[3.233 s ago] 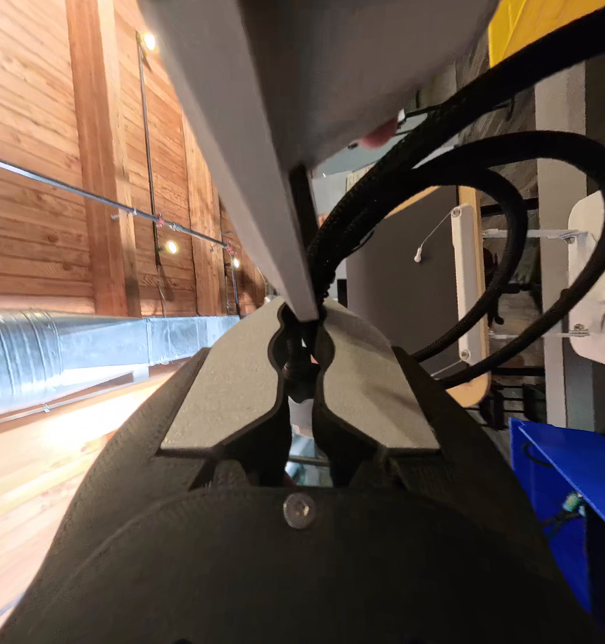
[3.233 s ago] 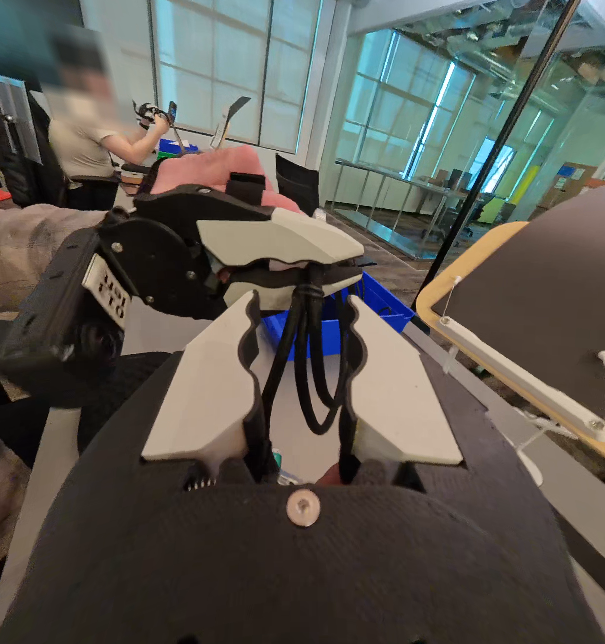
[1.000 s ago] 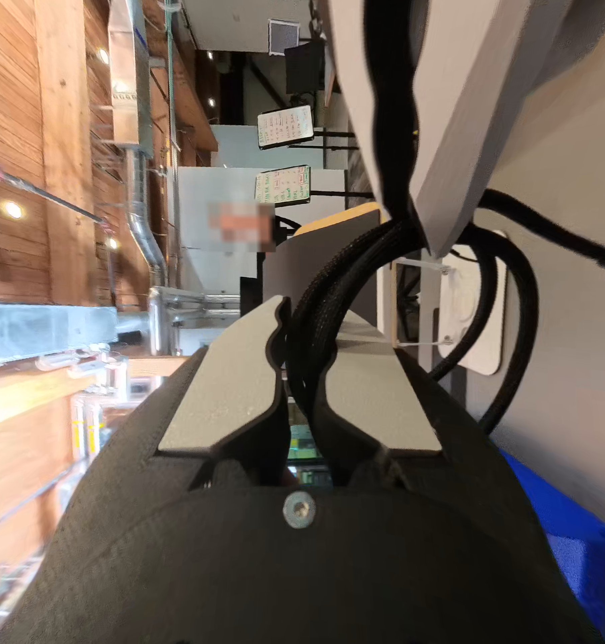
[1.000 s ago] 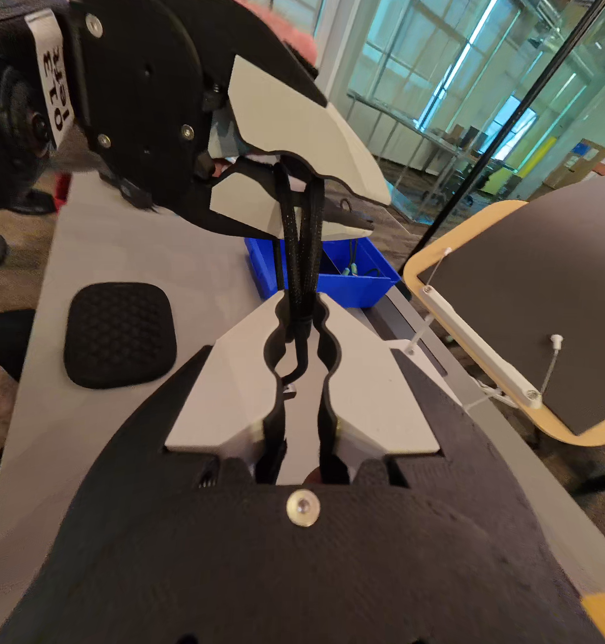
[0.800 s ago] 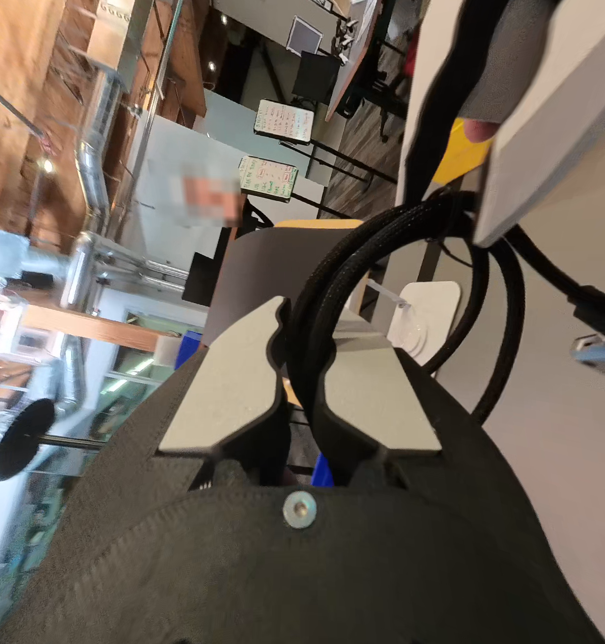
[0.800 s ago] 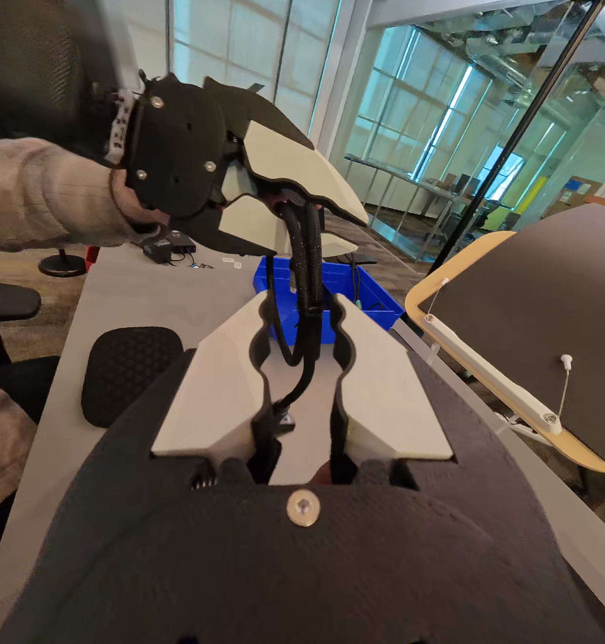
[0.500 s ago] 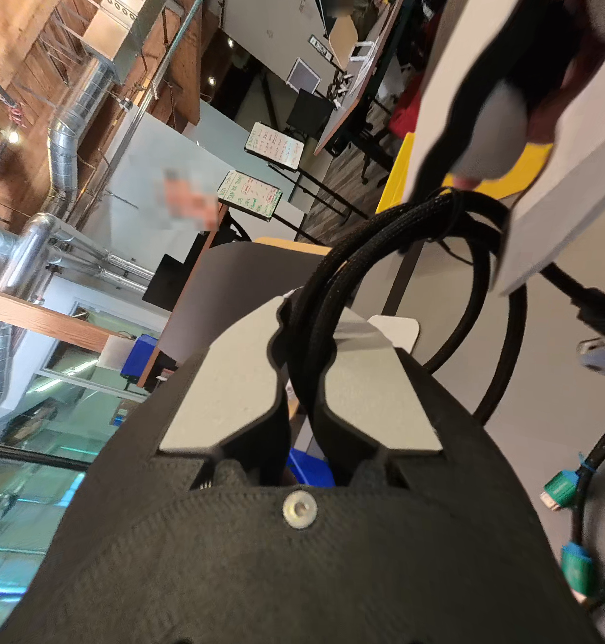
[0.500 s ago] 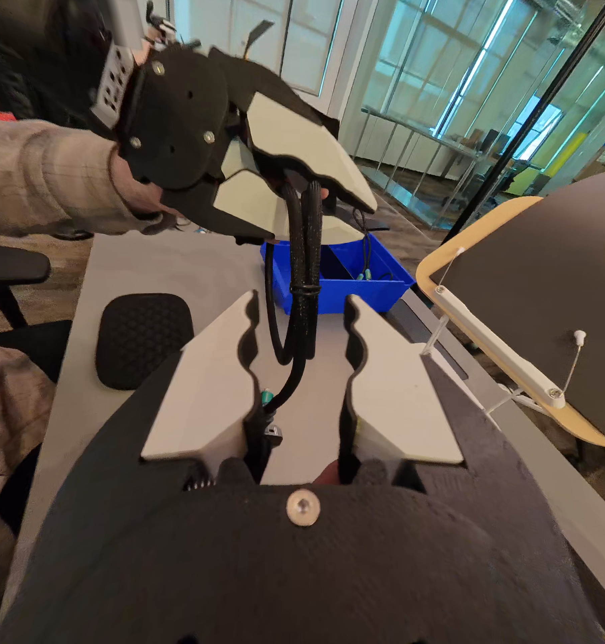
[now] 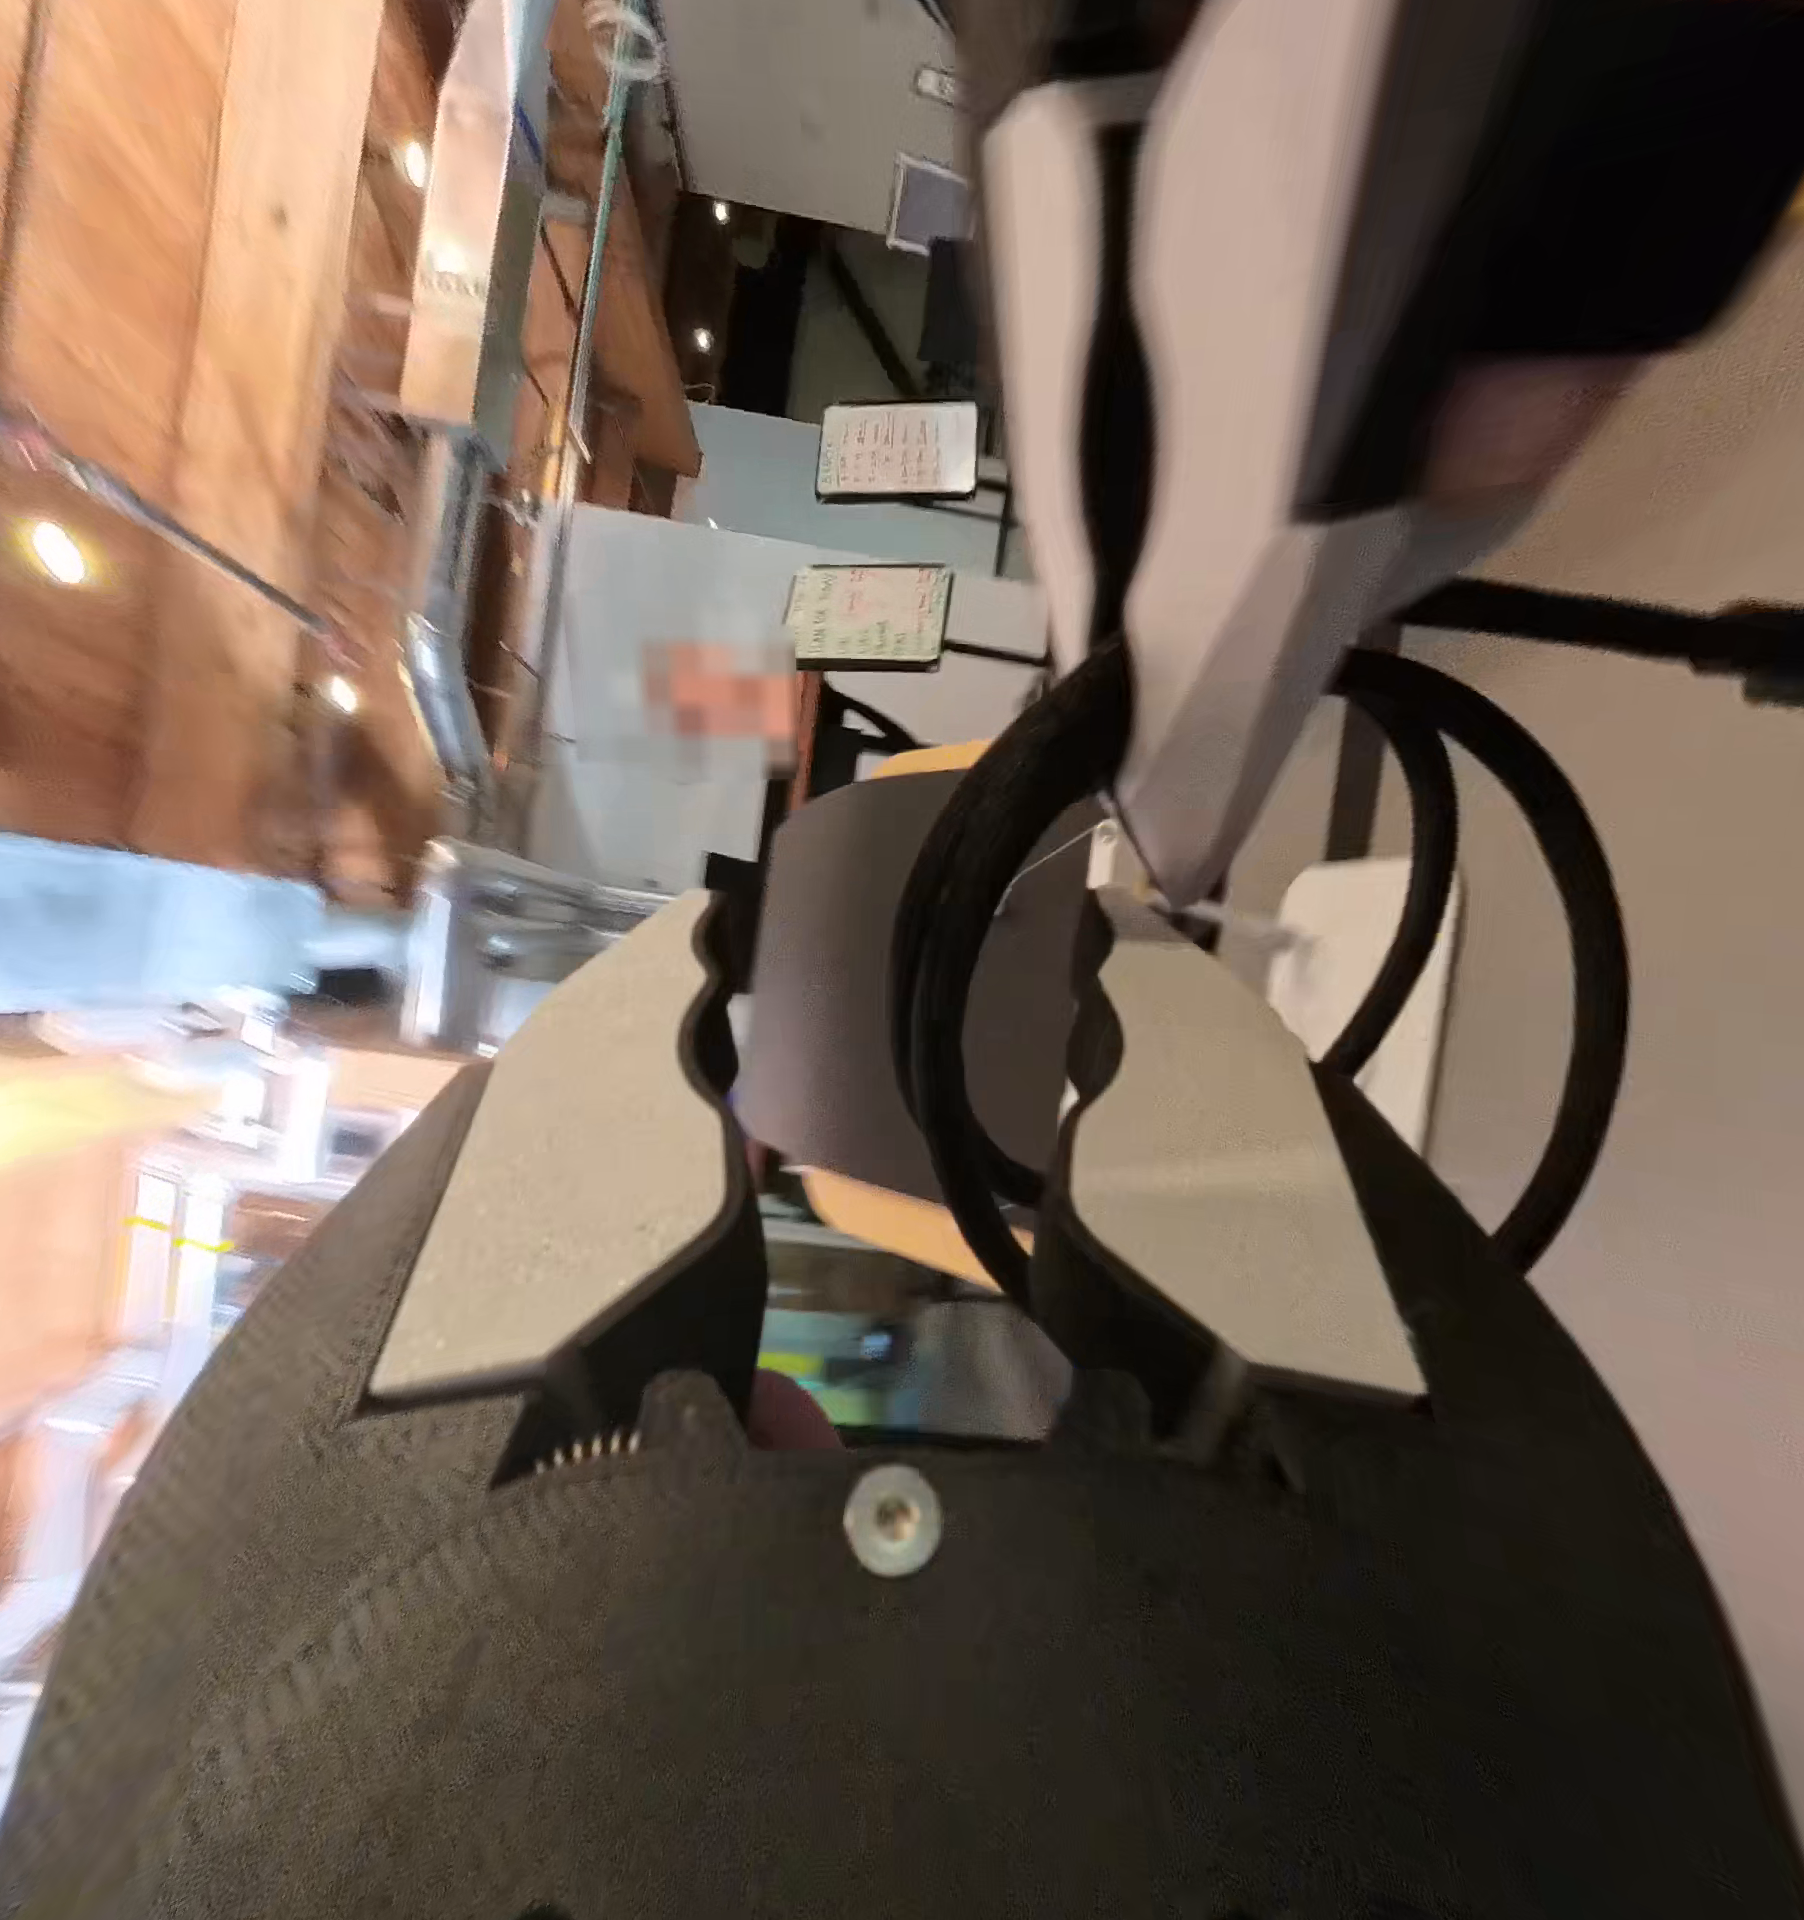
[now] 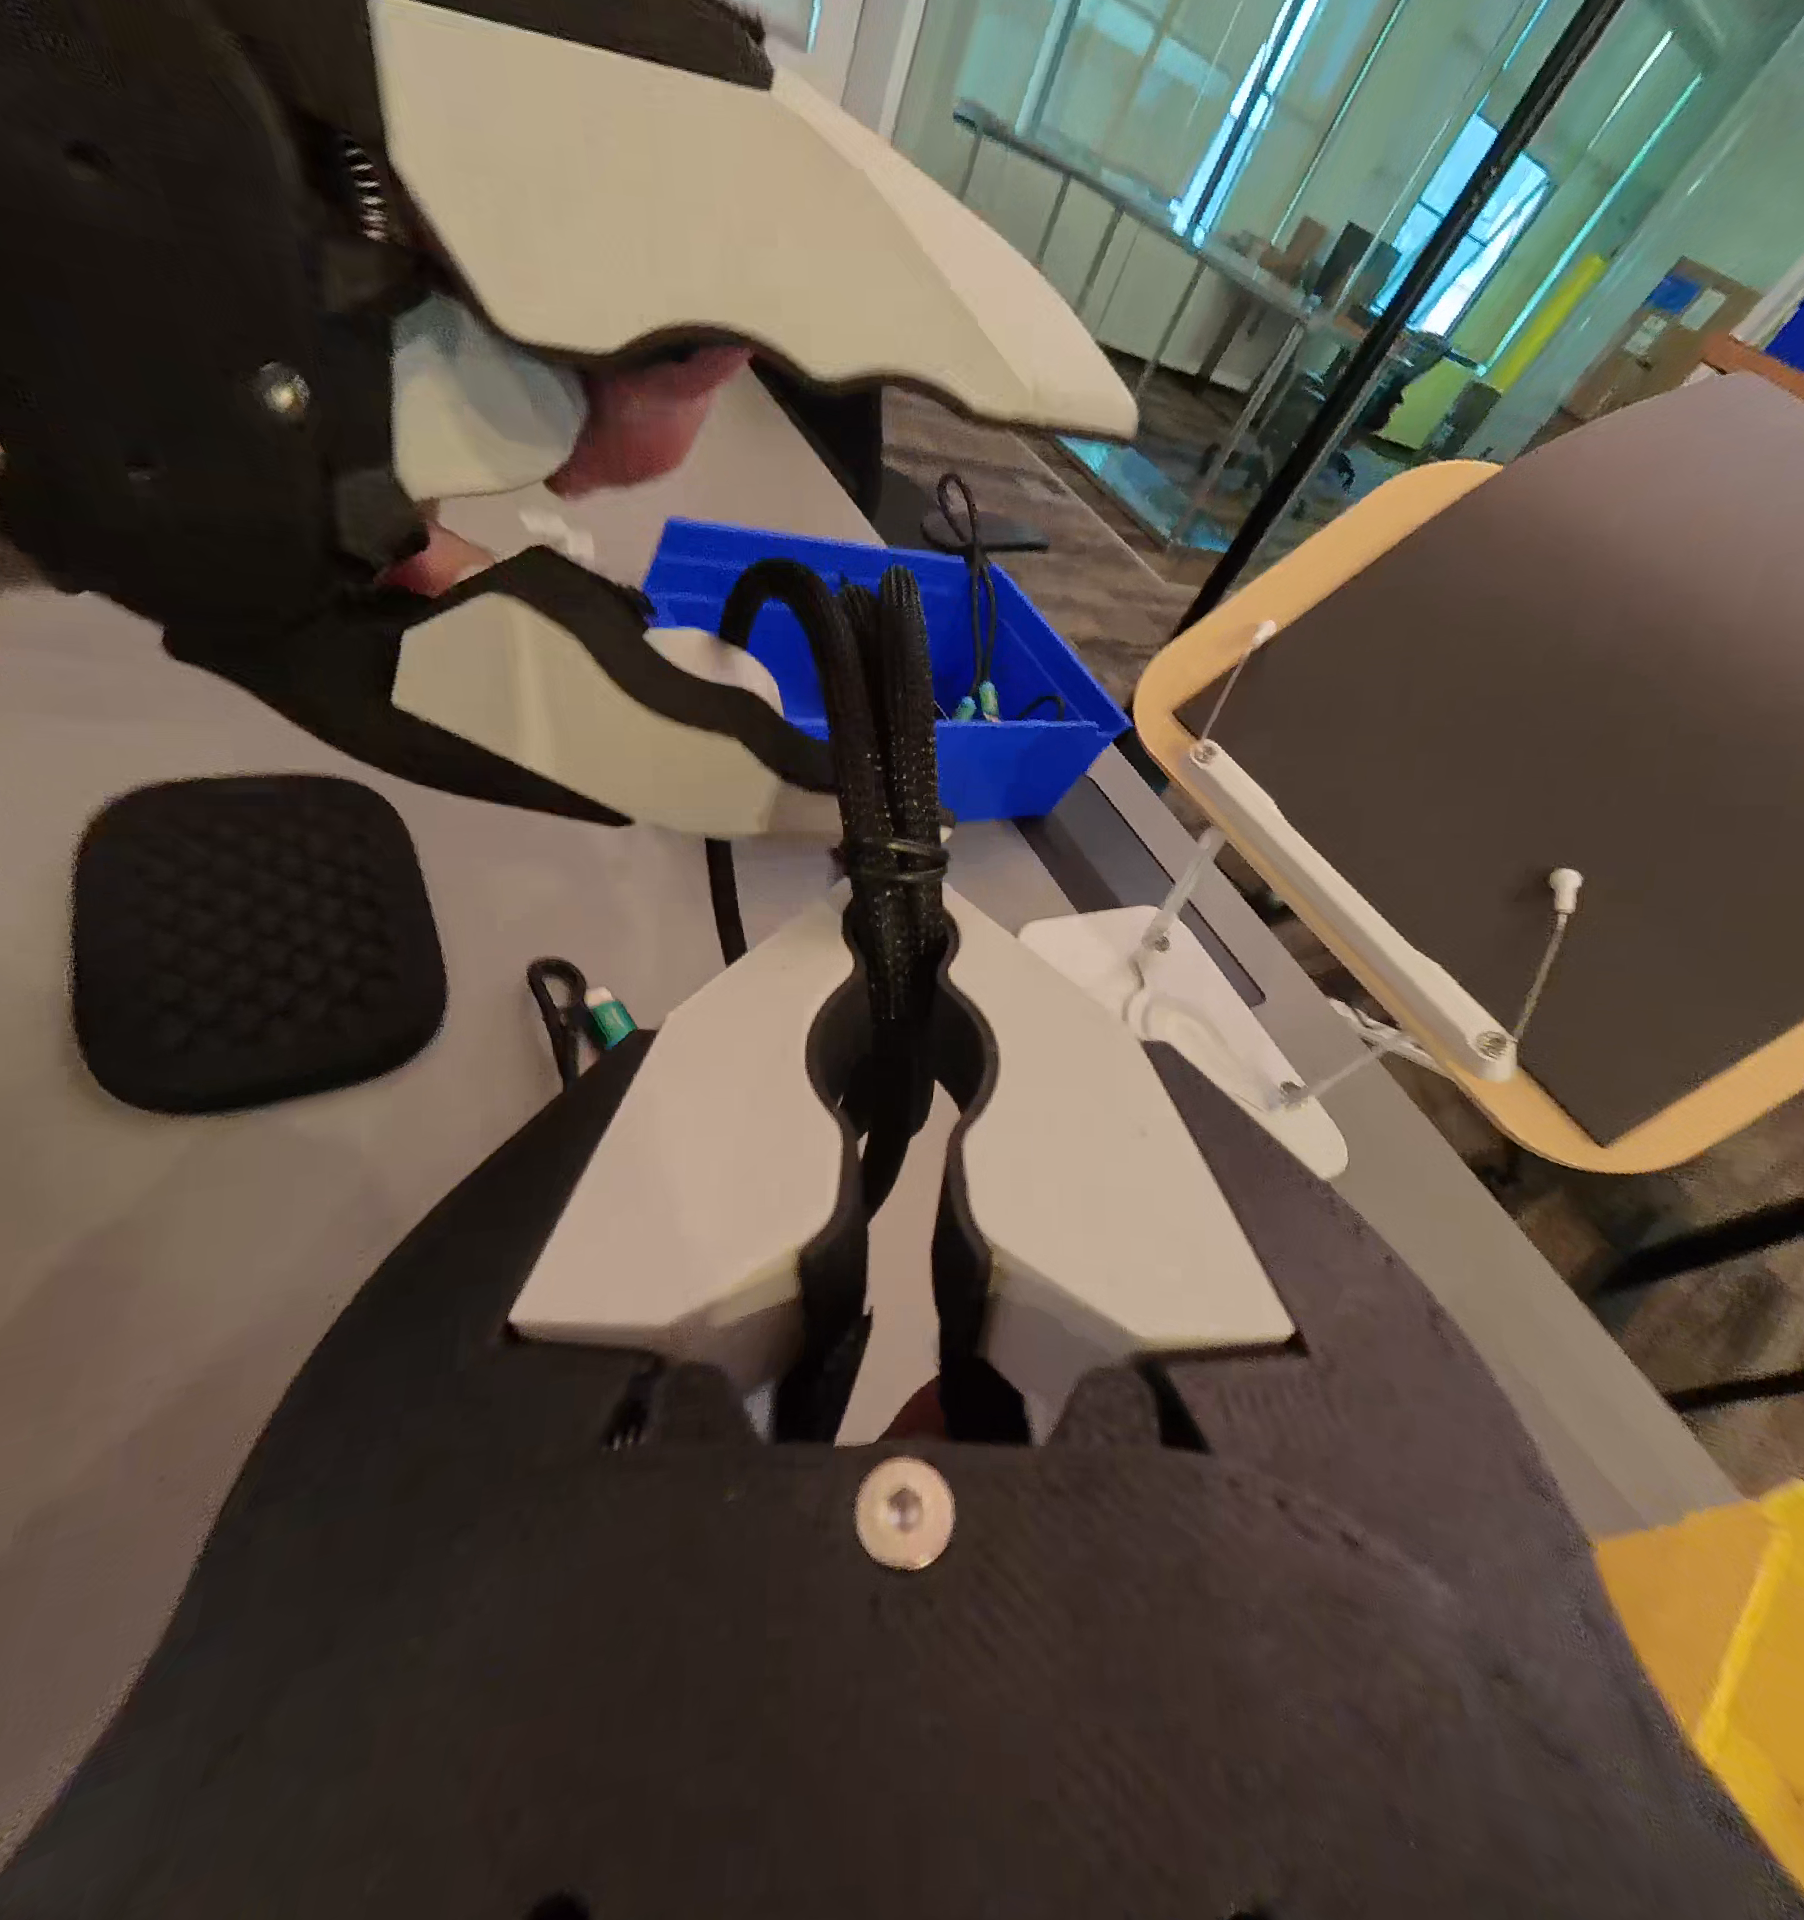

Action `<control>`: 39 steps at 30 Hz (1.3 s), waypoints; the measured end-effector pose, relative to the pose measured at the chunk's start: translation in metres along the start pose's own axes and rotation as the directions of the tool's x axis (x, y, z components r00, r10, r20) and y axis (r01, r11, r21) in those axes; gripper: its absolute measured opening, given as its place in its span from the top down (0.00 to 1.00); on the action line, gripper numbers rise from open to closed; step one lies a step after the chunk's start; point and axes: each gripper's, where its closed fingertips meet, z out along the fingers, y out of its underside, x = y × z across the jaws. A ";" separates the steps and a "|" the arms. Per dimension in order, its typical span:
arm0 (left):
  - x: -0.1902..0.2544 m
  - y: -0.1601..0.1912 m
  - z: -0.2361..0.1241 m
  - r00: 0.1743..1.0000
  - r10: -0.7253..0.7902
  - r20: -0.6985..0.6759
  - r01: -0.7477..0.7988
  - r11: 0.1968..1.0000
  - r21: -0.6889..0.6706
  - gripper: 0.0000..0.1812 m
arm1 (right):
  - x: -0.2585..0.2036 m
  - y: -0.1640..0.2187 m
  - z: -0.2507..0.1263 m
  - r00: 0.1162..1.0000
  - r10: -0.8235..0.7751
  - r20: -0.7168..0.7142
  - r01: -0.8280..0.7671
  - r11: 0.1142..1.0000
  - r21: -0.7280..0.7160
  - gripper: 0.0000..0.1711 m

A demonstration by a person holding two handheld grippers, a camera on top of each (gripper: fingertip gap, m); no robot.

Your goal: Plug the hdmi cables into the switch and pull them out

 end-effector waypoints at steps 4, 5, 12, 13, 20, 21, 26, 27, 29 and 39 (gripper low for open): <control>0.027 -0.001 0.006 0.977 0.167 -0.133 -0.176 0.983 -0.057 0.80 | -0.006 0.011 0.002 0.989 -0.144 -0.021 0.140 0.983 -0.116 1.00; 0.027 -0.001 0.007 0.980 0.142 -0.138 -0.151 0.987 -0.057 0.87 | -0.009 0.010 0.001 0.985 -0.174 -0.018 0.171 0.977 -0.127 1.00; 0.032 0.016 0.015 0.927 -0.283 -0.247 0.255 0.957 -0.139 0.94 | 0.013 -0.012 -0.009 0.933 -0.287 -0.217 0.272 0.957 -0.098 0.81; 0.035 0.021 0.017 0.878 -0.392 -0.276 0.359 0.919 -0.161 0.94 | 0.017 -0.023 -0.015 0.926 -0.283 -0.251 0.279 0.959 -0.052 0.78; 0.040 0.038 0.027 0.433 -0.824 -0.365 0.786 0.543 -0.296 0.95 | -0.014 -0.046 -0.044 0.964 -0.256 -0.076 0.262 0.962 0.080 0.95; 0.038 0.037 0.028 0.397 -0.844 -0.361 0.808 0.508 -0.298 0.95 | -0.015 -0.045 -0.042 0.972 -0.225 -0.068 0.230 0.971 0.072 0.94; 0.026 0.029 0.029 0.419 -0.852 -0.315 0.835 0.498 -0.235 0.96 | 0.011 -0.039 -0.022 0.989 -0.010 -0.149 0.022 0.997 0.079 0.86; 0.025 0.027 0.029 0.439 -0.846 -0.302 0.831 0.510 -0.221 0.96 | 0.013 -0.034 -0.017 0.989 0.015 -0.149 -0.004 0.997 0.075 0.83; 0.021 0.022 0.028 0.462 -0.842 -0.279 0.834 0.519 -0.187 0.96 | 0.013 -0.026 -0.008 0.991 0.027 -0.129 -0.019 0.998 0.064 0.80; 0.012 0.004 0.025 0.219 -0.904 -0.368 0.951 0.283 -0.129 0.98 | 0.034 -0.027 -0.008 0.939 -0.125 -0.320 0.159 0.984 0.081 0.88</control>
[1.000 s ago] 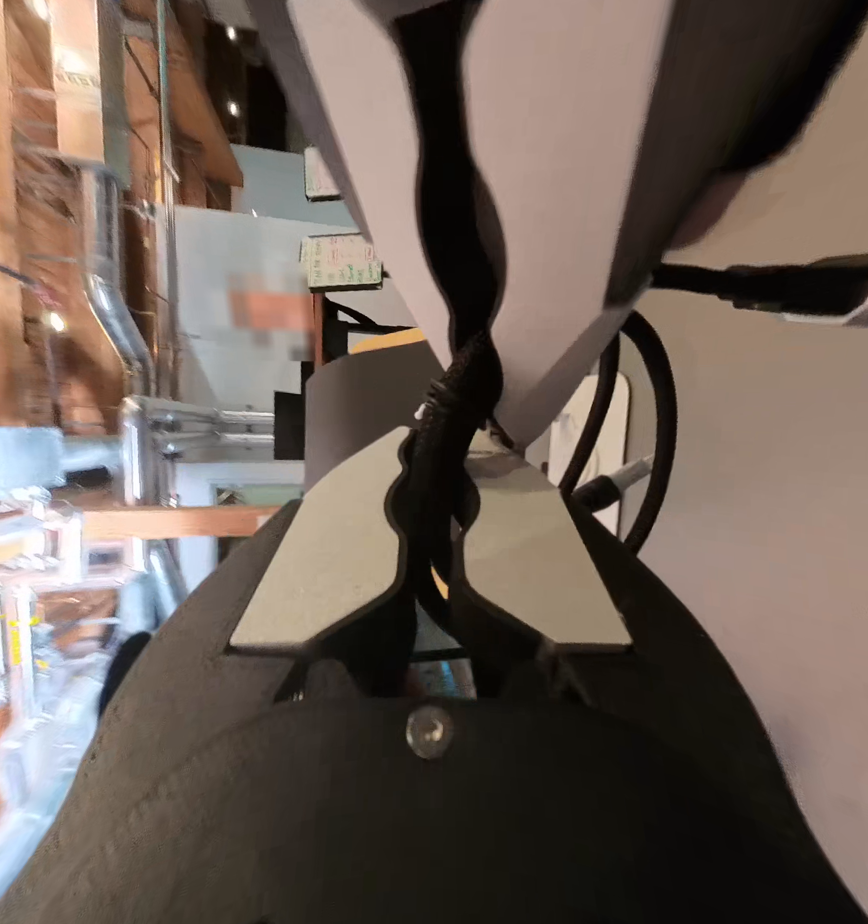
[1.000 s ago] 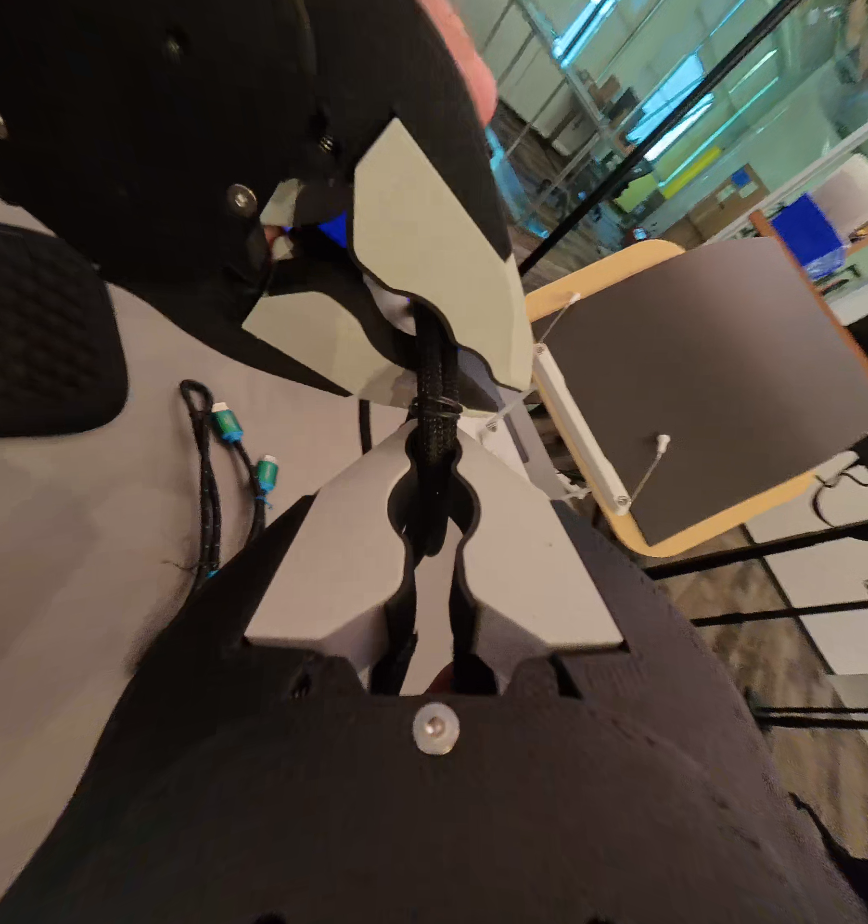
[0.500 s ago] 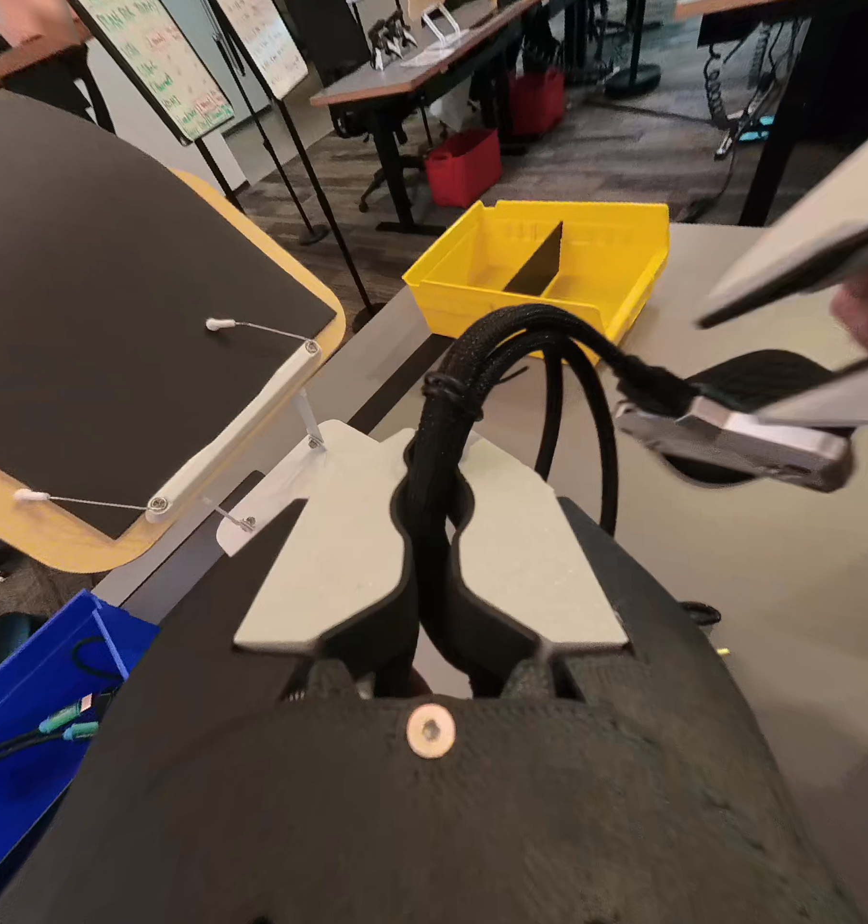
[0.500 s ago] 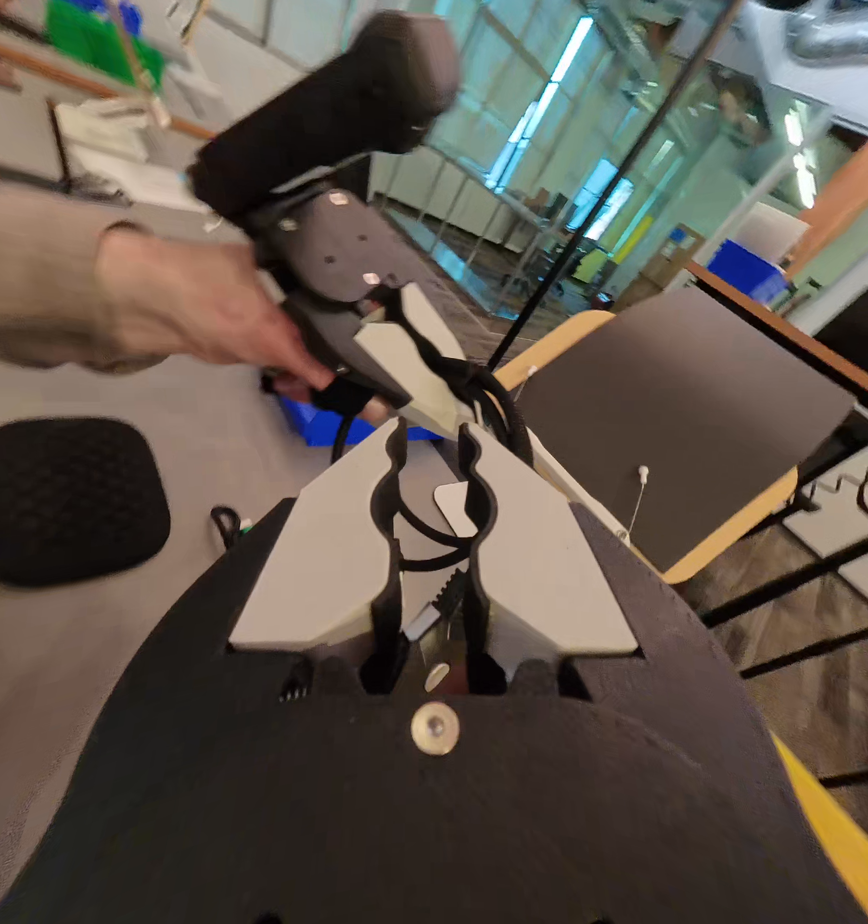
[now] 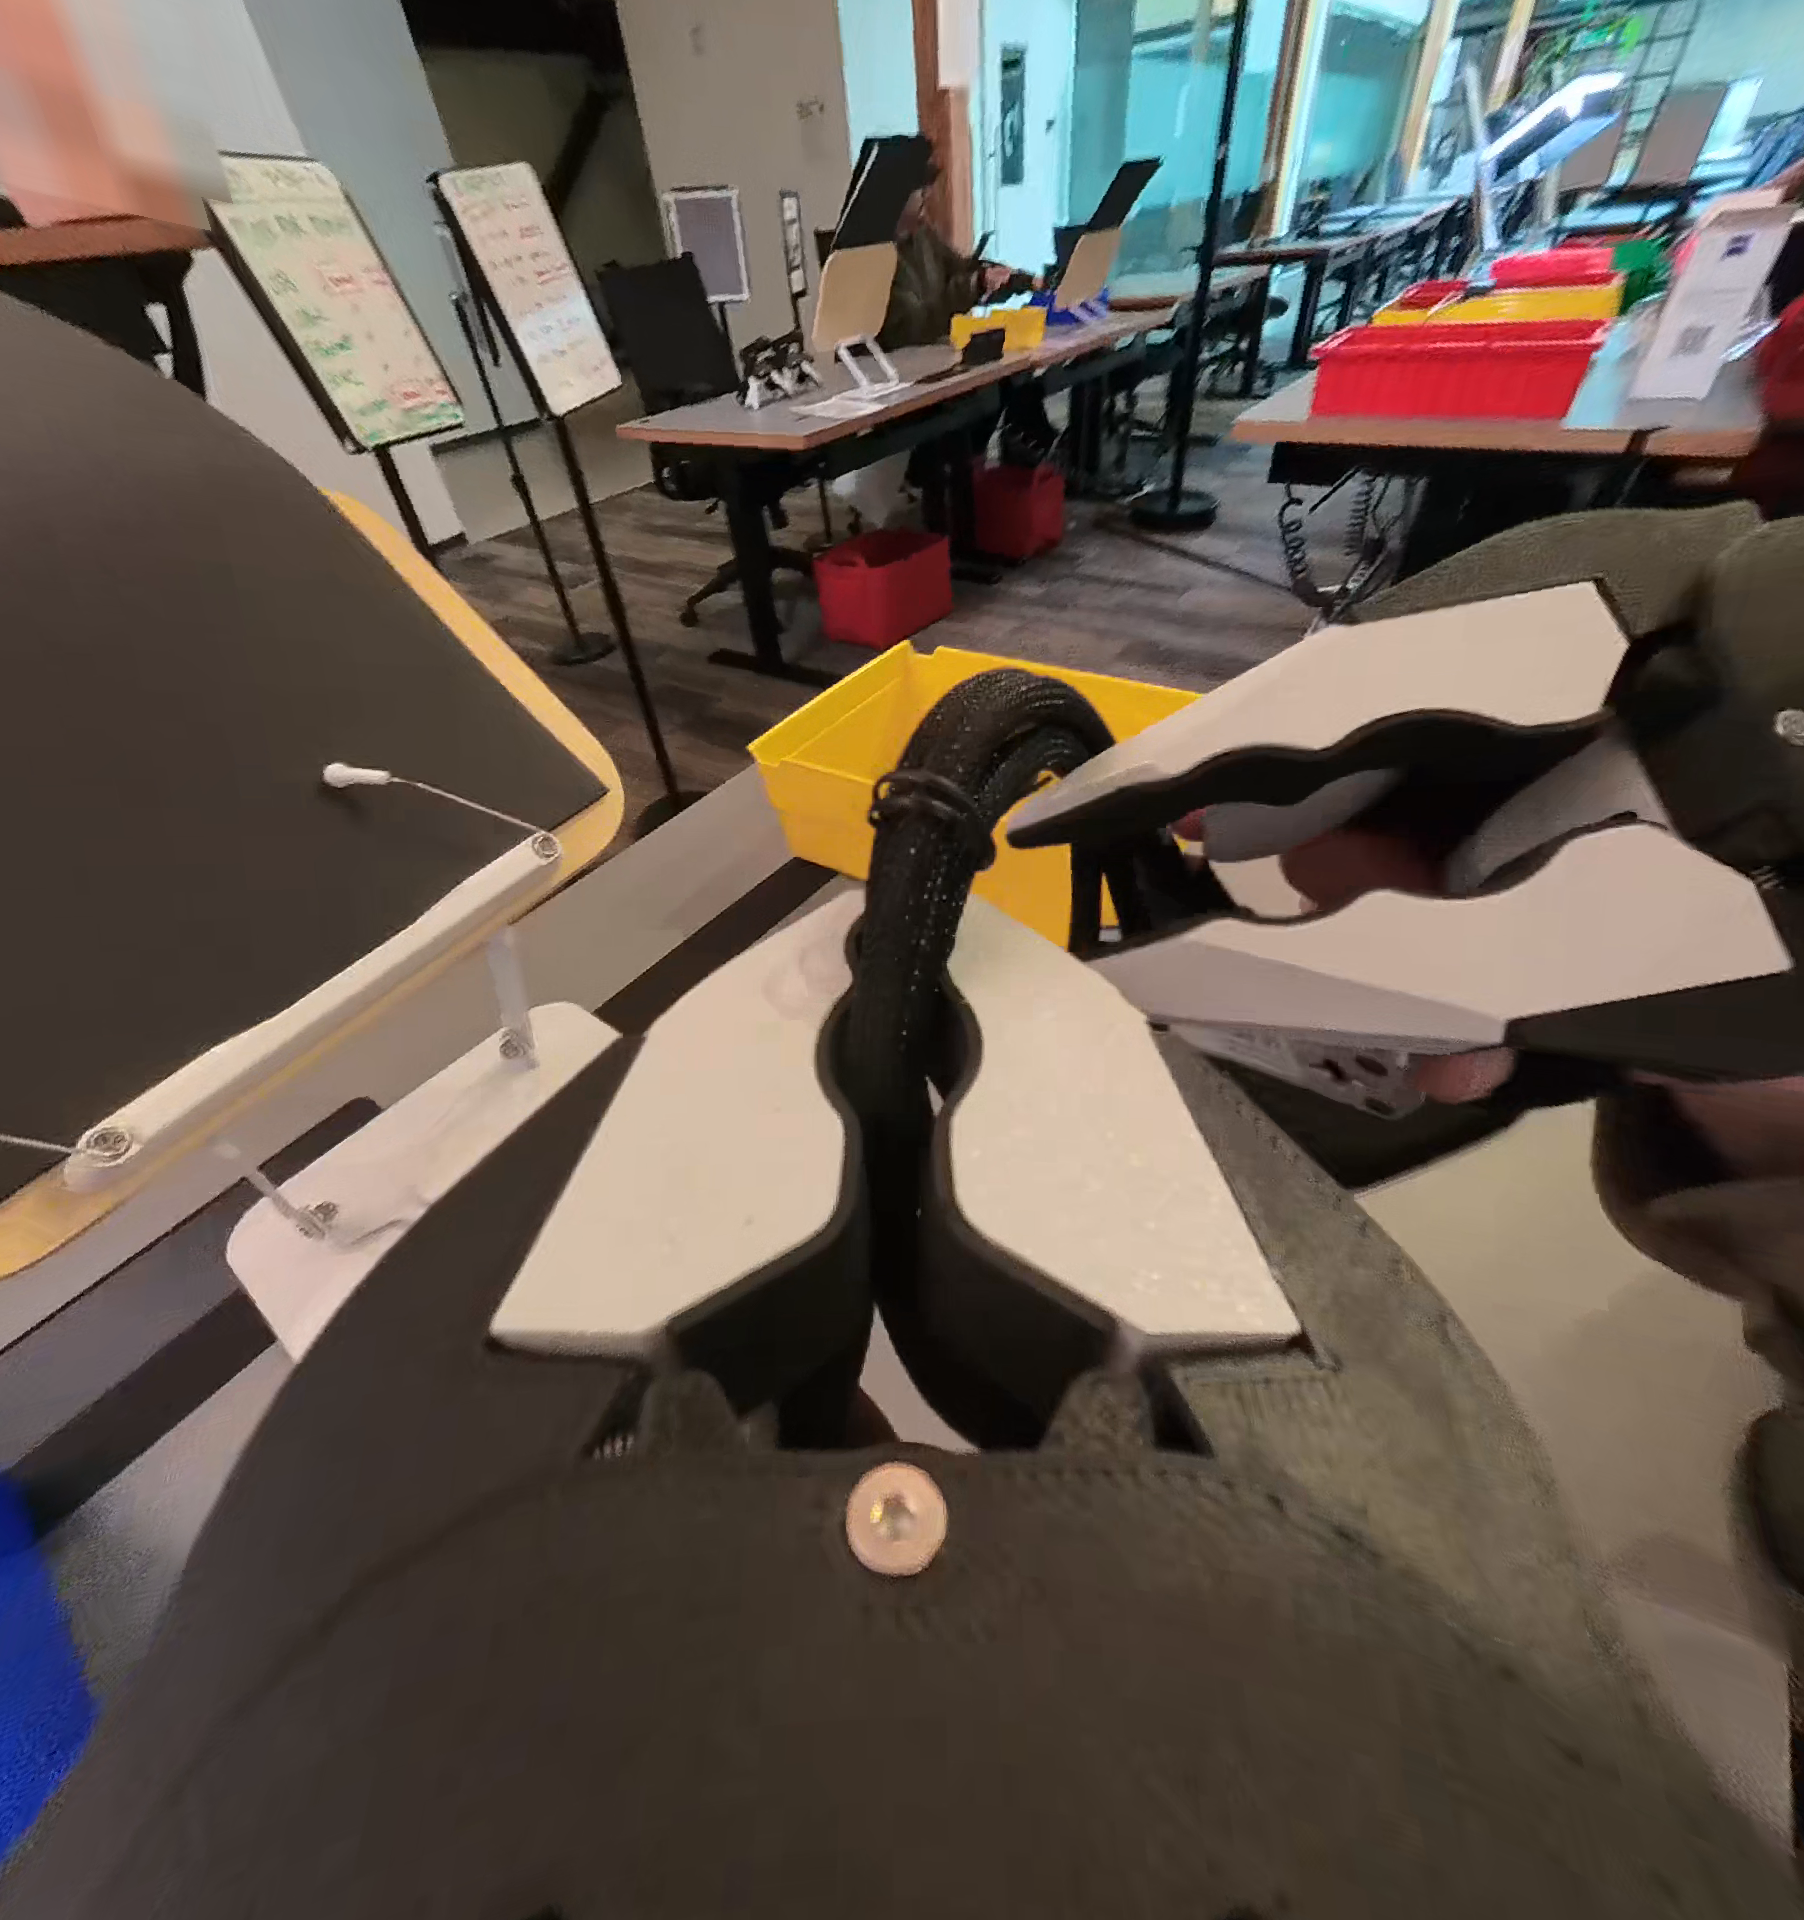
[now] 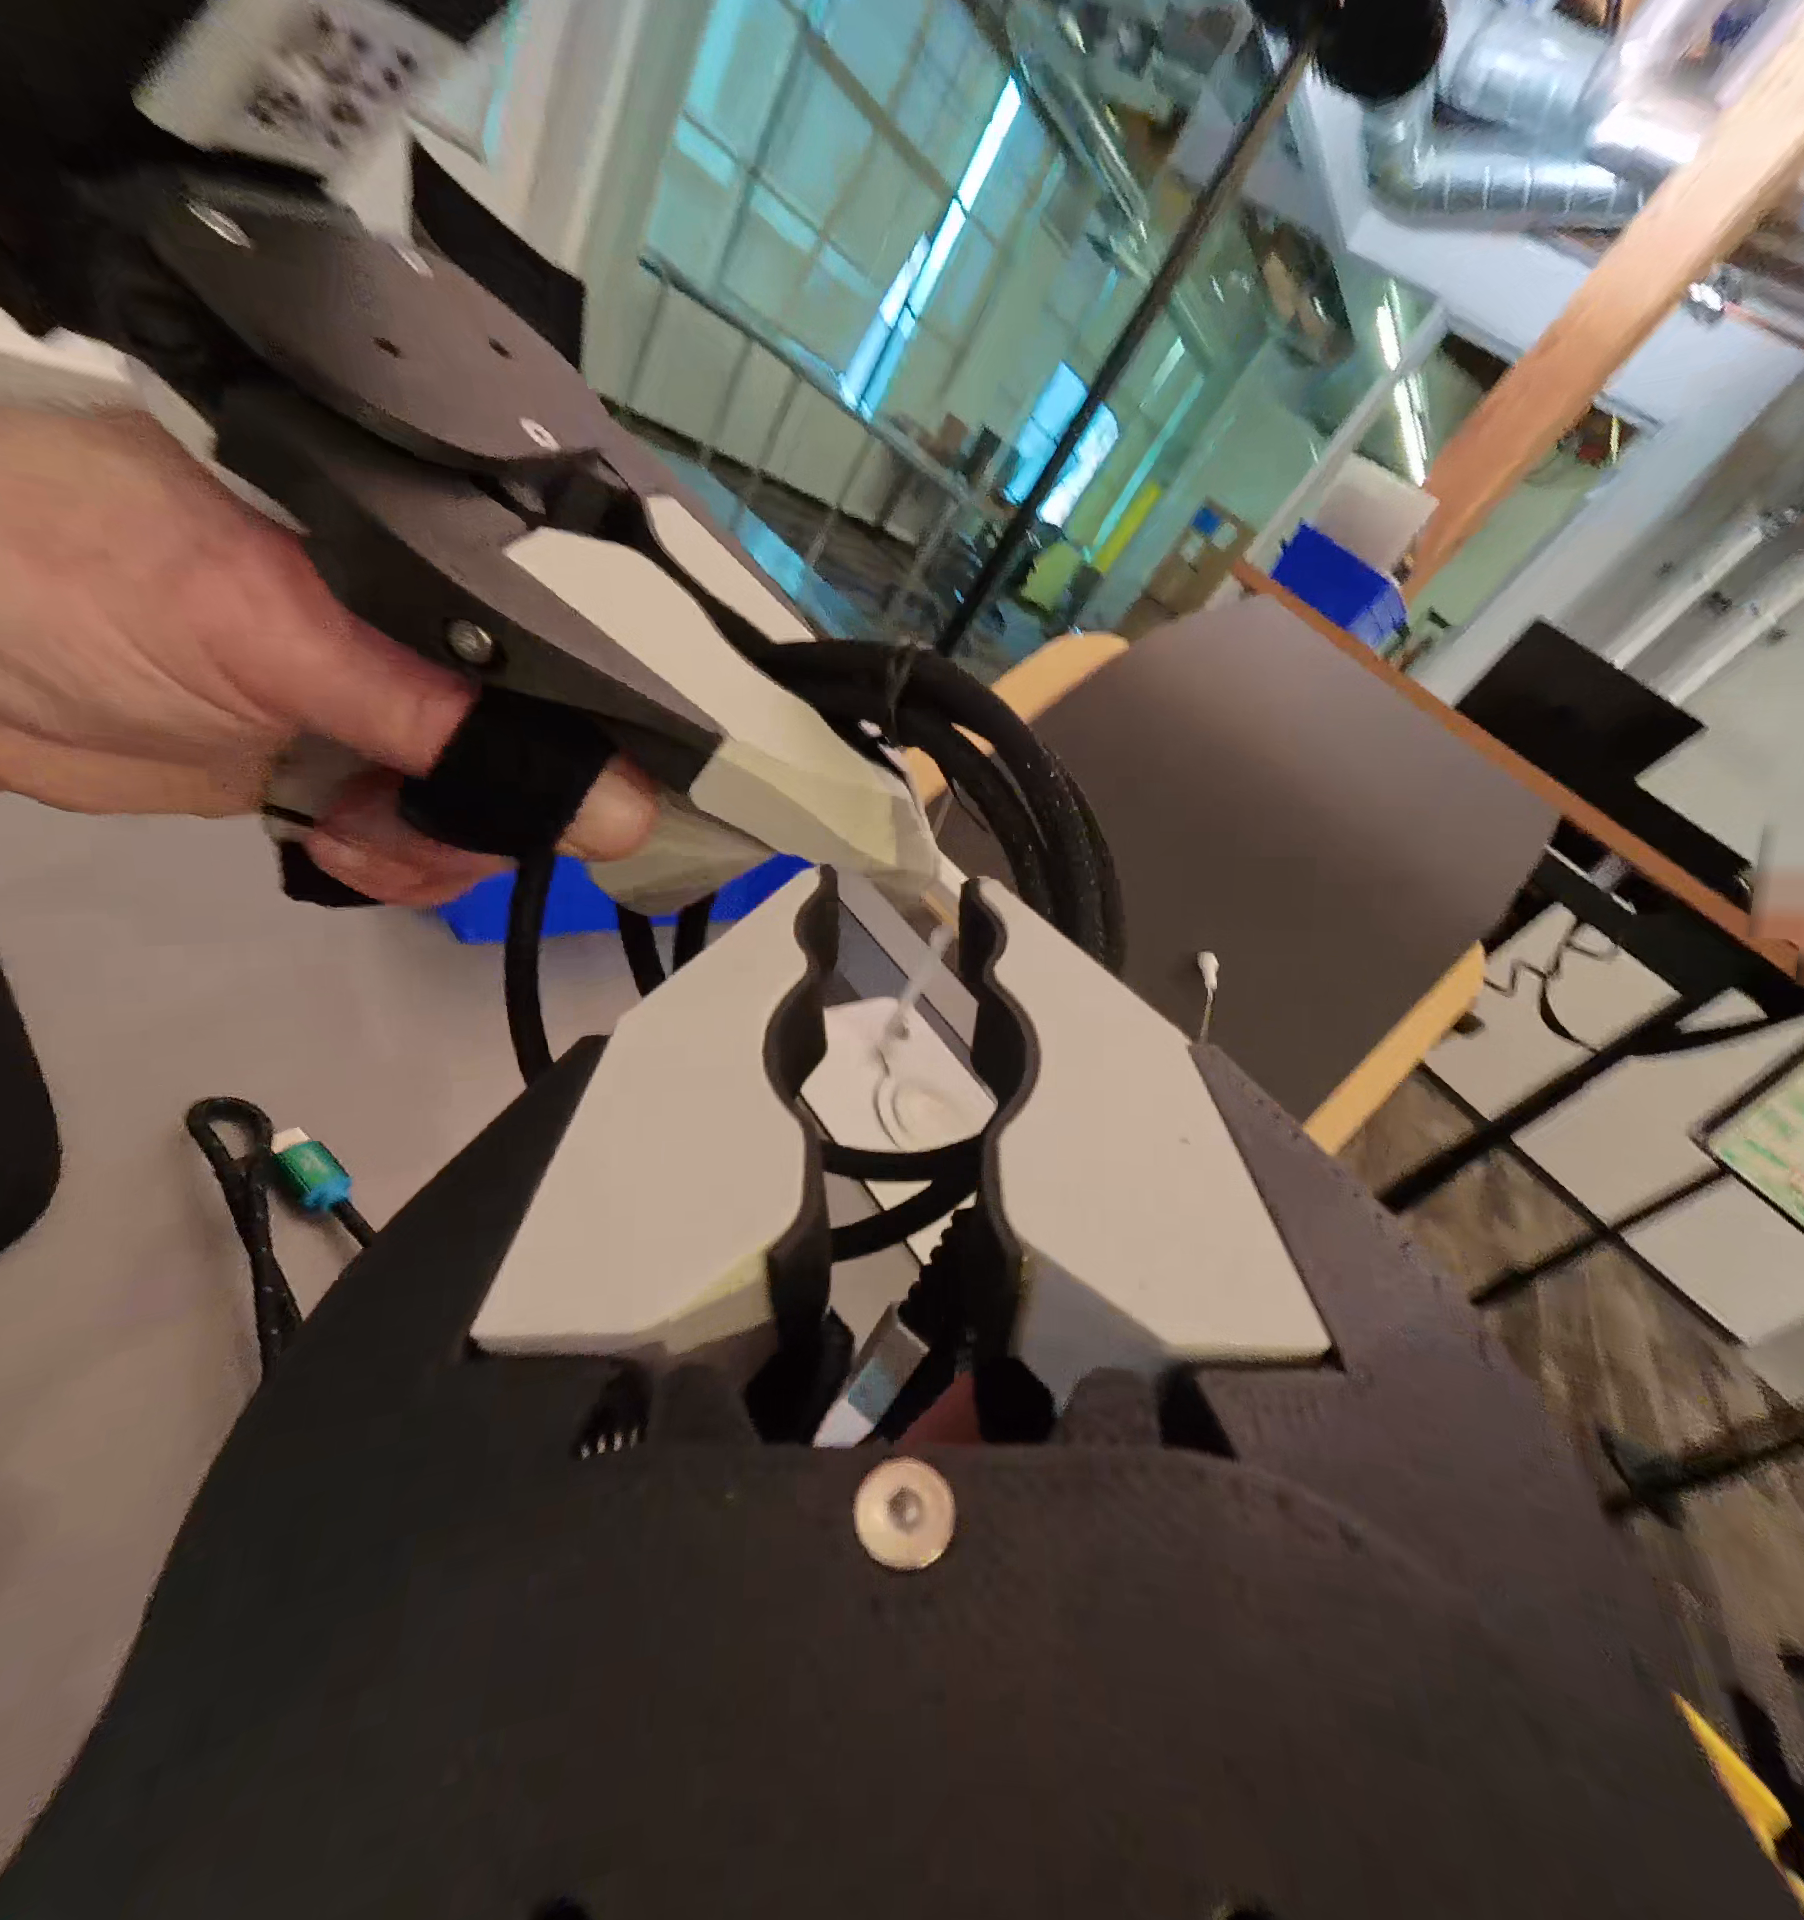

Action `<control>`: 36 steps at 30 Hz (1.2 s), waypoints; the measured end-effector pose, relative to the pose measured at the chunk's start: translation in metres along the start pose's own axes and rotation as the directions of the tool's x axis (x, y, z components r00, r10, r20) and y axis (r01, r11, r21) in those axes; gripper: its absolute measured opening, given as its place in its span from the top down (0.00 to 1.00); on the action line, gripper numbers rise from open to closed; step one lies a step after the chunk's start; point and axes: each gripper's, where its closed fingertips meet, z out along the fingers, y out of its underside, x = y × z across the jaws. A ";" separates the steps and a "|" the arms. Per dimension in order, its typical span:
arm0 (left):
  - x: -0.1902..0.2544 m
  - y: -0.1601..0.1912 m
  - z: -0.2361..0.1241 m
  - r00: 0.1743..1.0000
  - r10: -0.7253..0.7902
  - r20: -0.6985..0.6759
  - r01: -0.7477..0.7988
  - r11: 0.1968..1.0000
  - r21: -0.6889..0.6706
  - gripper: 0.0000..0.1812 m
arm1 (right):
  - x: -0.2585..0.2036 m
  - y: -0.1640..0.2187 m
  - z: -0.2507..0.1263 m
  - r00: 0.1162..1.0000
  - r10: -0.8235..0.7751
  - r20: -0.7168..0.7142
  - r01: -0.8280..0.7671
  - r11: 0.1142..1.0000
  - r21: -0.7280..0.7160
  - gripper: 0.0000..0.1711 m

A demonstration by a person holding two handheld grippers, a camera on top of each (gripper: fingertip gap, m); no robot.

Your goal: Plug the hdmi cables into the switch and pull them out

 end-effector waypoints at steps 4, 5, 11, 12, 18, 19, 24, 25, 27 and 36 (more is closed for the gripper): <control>0.007 0.000 -0.003 0.997 -0.037 -0.060 0.039 0.998 0.039 0.98 | -0.011 -0.010 -0.020 0.981 0.050 0.186 -0.064 0.995 0.070 0.94; 0.007 -0.001 -0.005 0.996 -0.058 -0.073 0.062 0.997 0.053 0.98 | -0.006 -0.015 -0.028 0.974 0.083 0.209 -0.105 0.990 0.096 0.94; 0.033 -0.026 -0.026 0.964 0.037 -0.262 0.022 0.975 0.220 0.98 | 0.031 -0.039 -0.074 0.951 0.193 0.243 -0.259 0.925 0.277 0.96; 0.038 -0.029 -0.030 0.958 0.092 -0.272 -0.024 0.970 0.243 0.98 | 0.034 -0.040 -0.078 0.943 0.210 0.260 -0.284 0.913 0.293 0.96; 0.099 -0.041 -0.065 0.779 0.365 -0.509 -0.172 0.906 0.386 0.98 | 0.005 -0.053 -0.089 0.876 0.165 0.454 -0.344 0.873 0.346 0.92; 0.106 -0.042 -0.071 0.745 0.387 -0.543 -0.175 0.900 0.400 0.98 | -0.006 -0.058 -0.090 0.871 0.121 0.476 -0.319 0.877 0.361 0.91; 0.128 -0.050 -0.095 0.624 0.435 -0.649 -0.115 0.873 0.475 0.98 | -0.046 -0.093 -0.100 0.872 -0.078 0.483 -0.197 0.848 0.493 0.86; 0.127 -0.051 -0.097 0.620 0.433 -0.654 -0.097 0.870 0.483 0.98 | -0.052 -0.098 -0.101 0.874 -0.111 0.473 -0.167 0.845 0.508 0.85; 0.130 -0.051 -0.103 0.585 0.428 -0.689 -0.055 0.868 0.493 0.98 | -0.064 -0.104 -0.099 0.884 -0.171 0.436 -0.086 0.855 0.511 0.82; 0.127 -0.057 -0.103 0.645 0.481 -0.594 -0.091 0.820 0.565 0.98 | -0.075 -0.123 -0.079 0.942 -0.251 0.222 0.108 0.854 0.508 0.93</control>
